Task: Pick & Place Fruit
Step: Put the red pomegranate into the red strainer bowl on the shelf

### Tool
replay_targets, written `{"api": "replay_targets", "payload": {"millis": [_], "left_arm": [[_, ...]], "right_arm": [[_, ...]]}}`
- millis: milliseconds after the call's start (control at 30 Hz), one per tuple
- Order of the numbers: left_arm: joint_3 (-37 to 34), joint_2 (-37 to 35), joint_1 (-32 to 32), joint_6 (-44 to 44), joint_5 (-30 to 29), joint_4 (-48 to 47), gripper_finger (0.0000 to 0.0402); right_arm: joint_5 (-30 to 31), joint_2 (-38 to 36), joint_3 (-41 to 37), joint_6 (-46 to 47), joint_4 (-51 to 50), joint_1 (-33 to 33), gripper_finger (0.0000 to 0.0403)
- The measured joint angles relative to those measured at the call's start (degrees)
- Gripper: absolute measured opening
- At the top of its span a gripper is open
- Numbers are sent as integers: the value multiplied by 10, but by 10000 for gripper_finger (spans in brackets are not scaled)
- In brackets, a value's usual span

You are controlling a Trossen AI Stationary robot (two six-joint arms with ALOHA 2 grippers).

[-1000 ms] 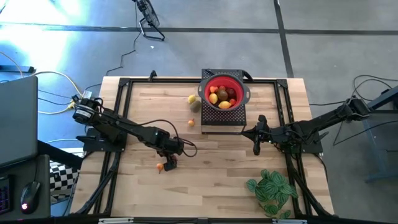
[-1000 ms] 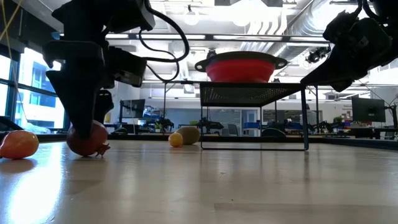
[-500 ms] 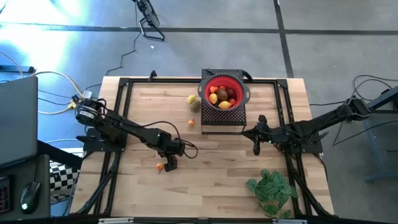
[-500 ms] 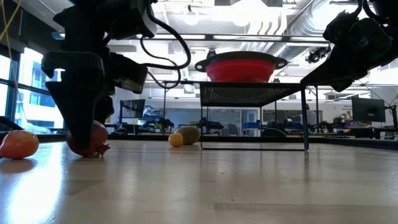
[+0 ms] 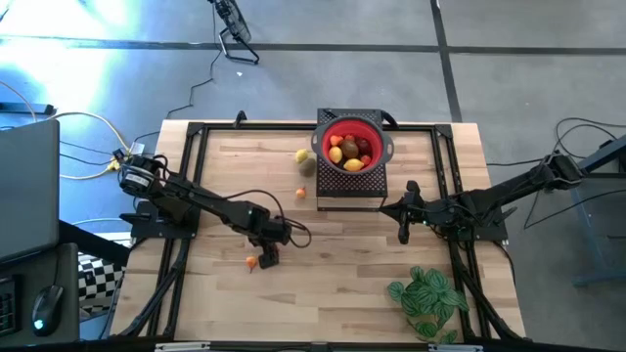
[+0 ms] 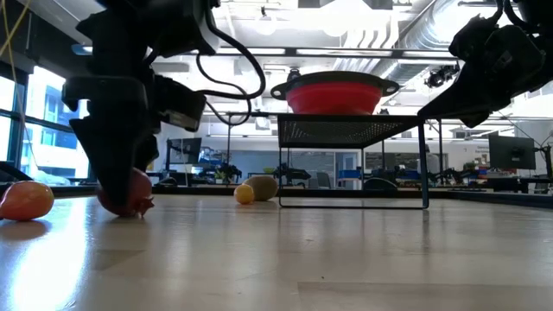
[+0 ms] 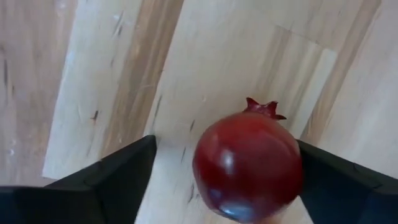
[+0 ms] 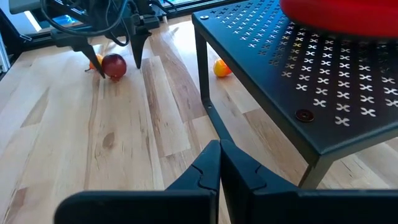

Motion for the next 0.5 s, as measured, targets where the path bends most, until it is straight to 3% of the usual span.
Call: {"api": "replay_targets", "payload": {"millis": [267,500], "left_arm": [[-1,1,0,-2,-7,-4,250],[-2,1,0,-3,-12,-4,210]], "right_arm": [[0,0,0,0,0,0,2],[0,0,0,0,0,0,2]]}}
